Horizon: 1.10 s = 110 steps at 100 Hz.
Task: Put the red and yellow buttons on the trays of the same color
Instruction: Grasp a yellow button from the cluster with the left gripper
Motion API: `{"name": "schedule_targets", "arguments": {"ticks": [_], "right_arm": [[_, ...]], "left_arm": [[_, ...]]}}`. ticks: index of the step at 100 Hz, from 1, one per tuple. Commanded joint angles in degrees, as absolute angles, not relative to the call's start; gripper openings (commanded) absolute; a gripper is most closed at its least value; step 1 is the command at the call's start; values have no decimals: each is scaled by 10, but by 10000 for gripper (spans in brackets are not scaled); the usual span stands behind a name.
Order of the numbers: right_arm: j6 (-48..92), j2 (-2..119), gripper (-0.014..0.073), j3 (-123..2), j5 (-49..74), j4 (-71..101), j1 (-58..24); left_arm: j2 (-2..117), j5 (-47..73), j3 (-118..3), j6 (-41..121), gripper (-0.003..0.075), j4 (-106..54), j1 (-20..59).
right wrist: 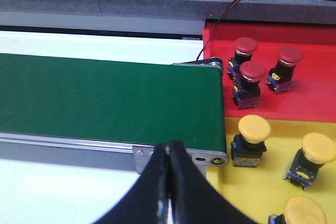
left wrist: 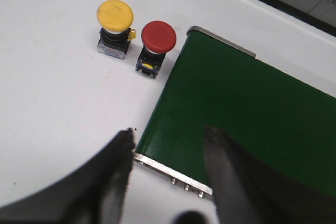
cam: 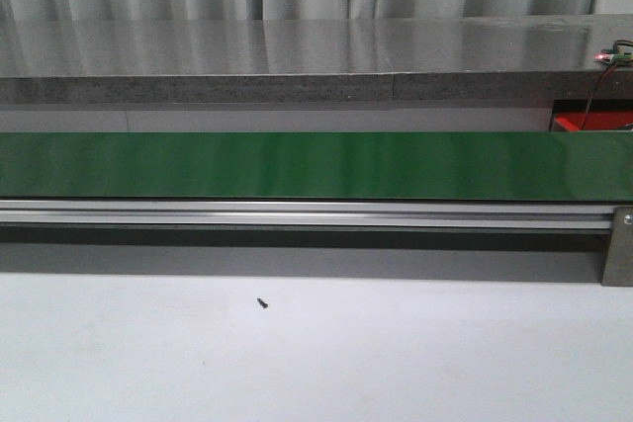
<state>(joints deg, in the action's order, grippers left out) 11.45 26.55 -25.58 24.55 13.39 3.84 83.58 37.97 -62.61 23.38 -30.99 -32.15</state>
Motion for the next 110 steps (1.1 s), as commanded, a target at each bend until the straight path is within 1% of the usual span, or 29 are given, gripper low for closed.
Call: {"name": "schedule_targets", "arguments": {"ticks": [1,5,7,19,26,54,73,94,110], "right_arm": [[119,266,-123,-267,189,146,38],[119,266,-123,-267,186,148,38],[119,266,-123,-267,187,150,38],[119,266,-123,-267,187,153,38],[119,266,-123,-267,188,153,38],[119,266,-123,-267,190,153,38],[119,266,-123,-267,190,153,38],[119,266,-123,-267,190,153,38],[119,266,-123,-267,190,153,38]], "left_arm": [[853,365,-676,228,653,-328,-323],[870,366,-688,221,713,-328,-323],[878,366,-695,212,717,-328,-323],[924,366,-742,172,636,-328,-323],[953,366,-774,149,610,-326,-323],[1068,400,-901,16,610,-271,-323],[1130,427,-978,-37,610,-252,-323],[1177,431,-1023,-74,610,-253,-323],[1202,433,-1028,-80,610,-253,-323]]}}
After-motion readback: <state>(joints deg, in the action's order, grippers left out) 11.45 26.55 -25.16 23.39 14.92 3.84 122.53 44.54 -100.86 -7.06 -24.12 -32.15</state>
